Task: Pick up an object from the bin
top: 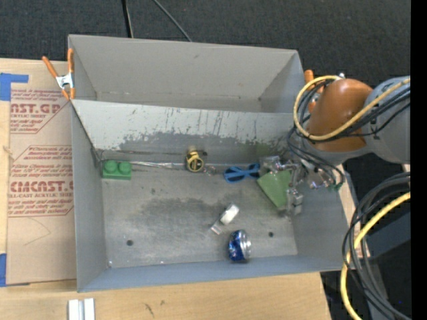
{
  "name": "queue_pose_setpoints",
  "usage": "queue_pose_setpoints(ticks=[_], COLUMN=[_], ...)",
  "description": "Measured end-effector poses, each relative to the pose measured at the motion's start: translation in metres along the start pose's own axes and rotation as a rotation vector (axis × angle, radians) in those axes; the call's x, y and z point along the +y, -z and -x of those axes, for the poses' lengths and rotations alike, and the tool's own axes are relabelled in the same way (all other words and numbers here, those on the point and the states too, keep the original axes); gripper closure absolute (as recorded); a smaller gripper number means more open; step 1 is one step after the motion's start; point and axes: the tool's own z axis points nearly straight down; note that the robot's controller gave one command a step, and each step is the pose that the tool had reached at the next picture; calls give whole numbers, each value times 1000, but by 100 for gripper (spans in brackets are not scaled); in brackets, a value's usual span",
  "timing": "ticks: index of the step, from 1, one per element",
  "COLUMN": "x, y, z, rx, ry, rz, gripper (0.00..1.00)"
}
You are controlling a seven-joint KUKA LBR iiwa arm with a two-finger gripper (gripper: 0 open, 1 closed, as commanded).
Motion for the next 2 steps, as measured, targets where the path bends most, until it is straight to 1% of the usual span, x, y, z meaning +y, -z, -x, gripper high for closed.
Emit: queue_pose_setpoints(ticks=[1, 2], x=[-1, 13], y=[3, 199], z=[1, -4], rx=[0, -7], ry=[0, -13], rz=[-2, -8], gripper=[100, 100])
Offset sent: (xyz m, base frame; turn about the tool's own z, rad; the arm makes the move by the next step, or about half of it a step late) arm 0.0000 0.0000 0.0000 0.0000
